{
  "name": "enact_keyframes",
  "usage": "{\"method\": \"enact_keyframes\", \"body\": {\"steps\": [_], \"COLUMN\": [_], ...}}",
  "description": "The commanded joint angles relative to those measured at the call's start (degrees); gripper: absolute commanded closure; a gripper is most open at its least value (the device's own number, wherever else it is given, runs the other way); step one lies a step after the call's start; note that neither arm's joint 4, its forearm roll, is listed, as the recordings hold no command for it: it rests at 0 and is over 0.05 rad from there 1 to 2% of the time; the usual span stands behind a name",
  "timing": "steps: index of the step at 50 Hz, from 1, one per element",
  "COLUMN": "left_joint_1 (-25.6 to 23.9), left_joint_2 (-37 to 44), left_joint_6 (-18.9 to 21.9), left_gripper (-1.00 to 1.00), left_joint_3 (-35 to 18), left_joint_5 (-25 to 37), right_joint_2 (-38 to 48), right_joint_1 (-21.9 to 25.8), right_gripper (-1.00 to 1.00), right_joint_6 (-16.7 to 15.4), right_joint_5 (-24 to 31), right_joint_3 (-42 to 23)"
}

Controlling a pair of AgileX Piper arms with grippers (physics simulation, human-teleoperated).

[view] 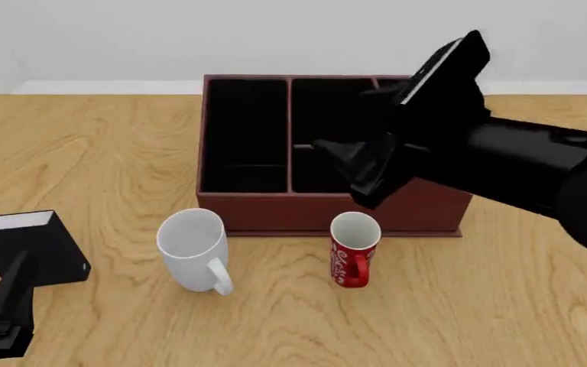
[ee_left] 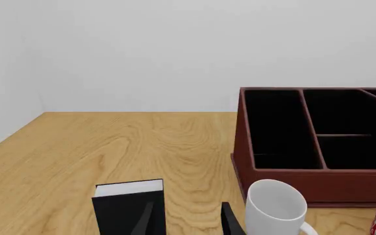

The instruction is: Pick up the white mug and place it to the right of the caddy.

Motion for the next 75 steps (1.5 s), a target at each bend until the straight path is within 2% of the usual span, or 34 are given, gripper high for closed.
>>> {"method": "enact_keyframes", "body": {"steps": [1,6,11,20,24,27,29,34,39,48,54,75], "left_joint_1": [0.0,0.0,0.0,0.0,0.0,0.0,0.0,0.0,0.0,0.0,0.0,0.0], "left_joint_2": [0.0,0.0,0.0,0.0,0.0,0.0,0.0,0.0,0.0,0.0,0.0,0.0], "left_joint_6": [0.0,0.0,0.0,0.0,0.0,0.0,0.0,0.0,0.0,0.0,0.0,0.0], "left_gripper": [-1.0,-1.0,-1.0,-1.0,-1.0,-1.0,-1.0,-1.0,-1.0,-1.0,-1.0,-1.0], "left_joint_3": [0.0,0.0,0.0,0.0,0.0,0.0,0.0,0.0,0.0,0.0,0.0,0.0], "left_joint_5": [0.0,0.0,0.0,0.0,0.0,0.0,0.0,0.0,0.0,0.0,0.0,0.0], "right_joint_2": [10.3,13.64,16.73,20.75,21.52,22.66,24.28,25.78,27.77,30.55,32.16,35.83], "right_joint_1": [1.78,1.86,3.79,4.27,4.69,5.27,7.06,6.07,7.01,7.95,8.73,12.54], "right_gripper": [-1.0,-1.0,-1.0,-1.0,-1.0,-1.0,-1.0,-1.0,-1.0,-1.0,-1.0,-1.0], "right_joint_6": [0.96,2.03,5.82,9.31,9.92,11.89,14.55,15.25,17.07,18.51,17.76,18.96], "right_joint_5": [1.03,1.88,3.88,6.09,6.42,7.25,8.17,8.6,9.06,10.08,10.32,10.24], "right_joint_3": [-3.85,-5.39,-8.17,-10.42,-10.99,-12.18,-13.58,-13.16,-13.39,-13.4,-13.27,-15.53]}}
